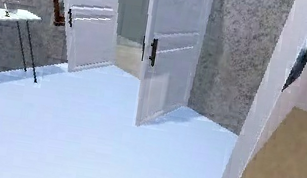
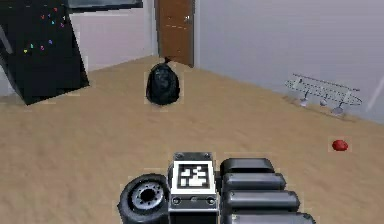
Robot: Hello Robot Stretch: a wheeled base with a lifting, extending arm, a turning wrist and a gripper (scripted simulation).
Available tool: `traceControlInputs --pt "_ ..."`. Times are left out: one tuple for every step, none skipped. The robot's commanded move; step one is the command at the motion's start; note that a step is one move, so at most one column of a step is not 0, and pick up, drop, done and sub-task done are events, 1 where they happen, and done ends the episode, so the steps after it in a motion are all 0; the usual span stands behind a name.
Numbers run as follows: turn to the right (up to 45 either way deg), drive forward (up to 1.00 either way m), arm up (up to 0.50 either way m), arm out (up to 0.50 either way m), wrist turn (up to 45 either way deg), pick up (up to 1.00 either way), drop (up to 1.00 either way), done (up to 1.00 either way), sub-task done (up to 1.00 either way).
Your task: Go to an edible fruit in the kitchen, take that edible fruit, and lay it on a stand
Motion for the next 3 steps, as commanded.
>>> traceControlInputs --pt "-45.0 0.0 0.0 0.0 0.0 0.0 0.0 0.0 0.0" --pt "-9.0 0.0 0.0 0.0 0.0 0.0 0.0 0.0 0.0" --pt "0.0 1.0 0.0 0.0 0.0 0.0 0.0 0.0 0.0"
